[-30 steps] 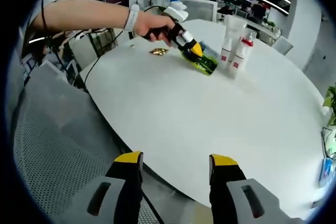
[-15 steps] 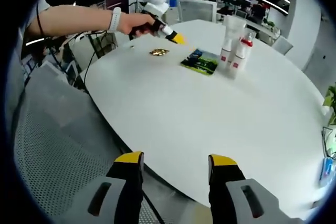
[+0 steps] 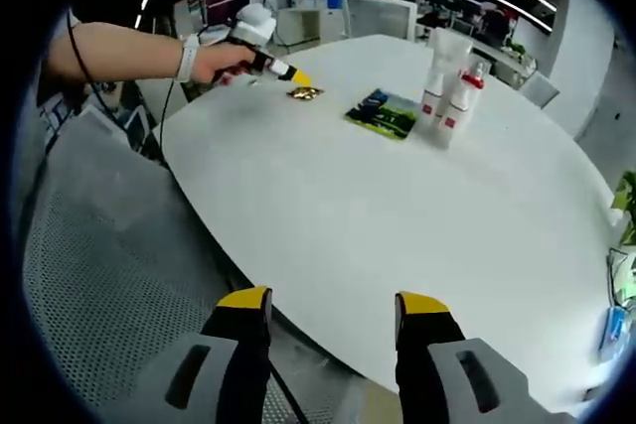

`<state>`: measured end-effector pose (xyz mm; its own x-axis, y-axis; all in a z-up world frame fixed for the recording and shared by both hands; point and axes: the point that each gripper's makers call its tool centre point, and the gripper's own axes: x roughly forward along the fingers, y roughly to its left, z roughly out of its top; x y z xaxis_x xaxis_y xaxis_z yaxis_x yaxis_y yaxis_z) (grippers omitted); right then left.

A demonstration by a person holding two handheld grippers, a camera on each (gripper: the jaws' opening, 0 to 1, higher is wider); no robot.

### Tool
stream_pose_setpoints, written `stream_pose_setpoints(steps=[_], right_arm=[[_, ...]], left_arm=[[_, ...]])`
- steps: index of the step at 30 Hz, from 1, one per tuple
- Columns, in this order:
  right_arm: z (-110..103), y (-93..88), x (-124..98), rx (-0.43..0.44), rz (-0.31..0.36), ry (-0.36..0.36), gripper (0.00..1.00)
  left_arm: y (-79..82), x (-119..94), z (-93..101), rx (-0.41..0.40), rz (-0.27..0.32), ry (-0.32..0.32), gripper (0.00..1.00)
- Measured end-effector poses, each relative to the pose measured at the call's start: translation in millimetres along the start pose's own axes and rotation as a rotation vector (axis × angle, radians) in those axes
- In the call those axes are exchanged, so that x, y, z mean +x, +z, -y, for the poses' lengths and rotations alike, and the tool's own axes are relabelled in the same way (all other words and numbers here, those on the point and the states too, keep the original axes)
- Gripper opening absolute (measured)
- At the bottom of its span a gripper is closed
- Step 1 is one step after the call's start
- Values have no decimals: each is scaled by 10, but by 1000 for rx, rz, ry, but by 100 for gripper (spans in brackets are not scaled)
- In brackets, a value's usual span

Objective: Arrange the skincare products in the storage area until every visible bottle or jar stands upright without overlapping.

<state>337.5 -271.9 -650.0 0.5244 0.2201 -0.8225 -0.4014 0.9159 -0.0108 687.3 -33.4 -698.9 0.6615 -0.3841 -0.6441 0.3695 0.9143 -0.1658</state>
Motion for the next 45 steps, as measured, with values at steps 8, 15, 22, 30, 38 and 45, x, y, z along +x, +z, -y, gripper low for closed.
stream_pose_setpoints(steps=[8, 15, 22, 30, 38, 45], right_arm=[[7, -18, 5, -4, -8, -1, 45], [-1, -29, 12, -1, -14, 4, 45], [-7, -47, 13, -6, -24, 8, 44], [-29, -81, 21, -24, -45, 17, 43], [-17, -89, 18, -29, -52, 11, 43], [-4, -102, 15, -37, -60, 3, 42]], left_arm=[[-146, 166, 168, 141, -87, 37, 67], [-187, 185, 182, 158, -107, 75, 70], [-181, 208, 300, 168, -100, 58, 51], [-209, 165, 362, 188, -105, 26, 40], [-217, 132, 335, 207, -120, -5, 38], [-245, 84, 341, 246, -116, -18, 35]])
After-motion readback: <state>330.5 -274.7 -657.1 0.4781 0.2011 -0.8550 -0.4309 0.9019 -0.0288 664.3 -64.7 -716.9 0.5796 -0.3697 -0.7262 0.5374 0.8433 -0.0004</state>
